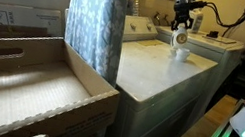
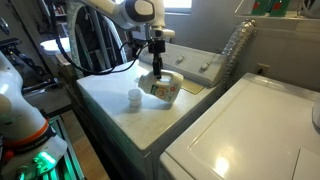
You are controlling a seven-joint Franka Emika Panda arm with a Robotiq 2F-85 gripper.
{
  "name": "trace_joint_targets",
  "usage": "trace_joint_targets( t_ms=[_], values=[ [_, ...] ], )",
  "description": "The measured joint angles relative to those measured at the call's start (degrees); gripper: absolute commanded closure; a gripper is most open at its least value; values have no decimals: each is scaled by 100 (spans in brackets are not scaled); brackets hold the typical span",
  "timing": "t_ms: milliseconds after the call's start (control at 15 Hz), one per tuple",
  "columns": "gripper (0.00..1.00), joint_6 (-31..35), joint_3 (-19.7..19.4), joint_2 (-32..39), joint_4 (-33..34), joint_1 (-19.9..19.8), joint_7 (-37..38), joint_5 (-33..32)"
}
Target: Pour some fabric softener into its lid
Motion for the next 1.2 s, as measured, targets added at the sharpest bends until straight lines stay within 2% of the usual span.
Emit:
trace_joint_targets(
  t_ms=[733, 1200],
  values=[
    [100, 421, -6, -397, -488, -134, -417, -89],
    [100, 463, -2, -586, -694, -179, -538, -422]
  ],
)
